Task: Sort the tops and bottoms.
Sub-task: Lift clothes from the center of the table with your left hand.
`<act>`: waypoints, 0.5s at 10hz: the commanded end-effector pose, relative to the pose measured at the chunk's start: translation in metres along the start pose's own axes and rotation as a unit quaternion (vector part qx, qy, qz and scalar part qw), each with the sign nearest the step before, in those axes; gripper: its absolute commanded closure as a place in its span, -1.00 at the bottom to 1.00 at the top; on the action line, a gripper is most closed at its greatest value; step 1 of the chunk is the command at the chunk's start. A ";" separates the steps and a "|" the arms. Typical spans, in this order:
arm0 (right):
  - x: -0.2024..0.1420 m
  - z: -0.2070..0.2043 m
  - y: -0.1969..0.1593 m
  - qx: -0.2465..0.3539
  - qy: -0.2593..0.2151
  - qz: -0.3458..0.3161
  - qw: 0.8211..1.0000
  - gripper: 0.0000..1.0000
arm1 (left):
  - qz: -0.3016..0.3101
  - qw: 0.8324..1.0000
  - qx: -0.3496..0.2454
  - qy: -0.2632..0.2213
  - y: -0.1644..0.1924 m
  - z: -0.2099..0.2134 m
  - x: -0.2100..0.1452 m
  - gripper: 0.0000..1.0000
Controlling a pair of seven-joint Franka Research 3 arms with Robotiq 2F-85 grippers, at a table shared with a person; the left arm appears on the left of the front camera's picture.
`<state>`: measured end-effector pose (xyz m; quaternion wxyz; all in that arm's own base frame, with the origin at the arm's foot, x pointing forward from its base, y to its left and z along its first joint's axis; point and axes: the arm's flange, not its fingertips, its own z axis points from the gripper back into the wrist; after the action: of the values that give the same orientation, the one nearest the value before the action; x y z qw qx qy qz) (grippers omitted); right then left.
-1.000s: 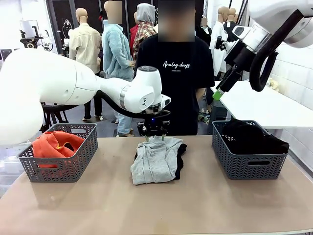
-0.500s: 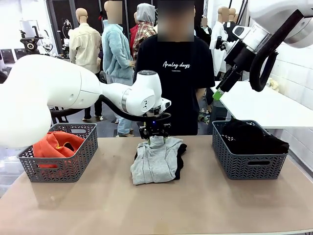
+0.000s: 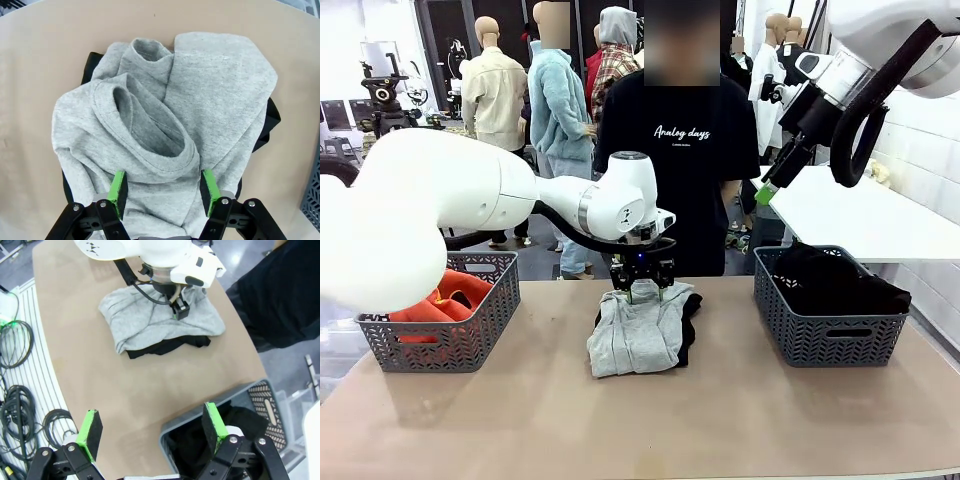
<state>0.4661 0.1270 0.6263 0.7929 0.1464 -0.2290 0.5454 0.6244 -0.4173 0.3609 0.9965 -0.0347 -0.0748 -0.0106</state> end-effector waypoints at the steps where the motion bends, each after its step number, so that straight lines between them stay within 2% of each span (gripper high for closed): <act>1: 0.000 0.000 0.000 0.000 0.003 0.000 1.000 -1.00 | -0.006 1.000 -0.001 0.015 -0.006 0.001 0.010 -0.51; 5: 0.000 0.000 0.000 0.000 0.003 0.000 1.000 -1.00 | -0.015 0.999 0.001 0.045 -0.007 -0.006 0.010 -0.51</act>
<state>0.4661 0.1270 0.6263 0.7929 0.1464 -0.2290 0.5454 0.6257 -0.4201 0.3516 0.9985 -0.0253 -0.0464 -0.0158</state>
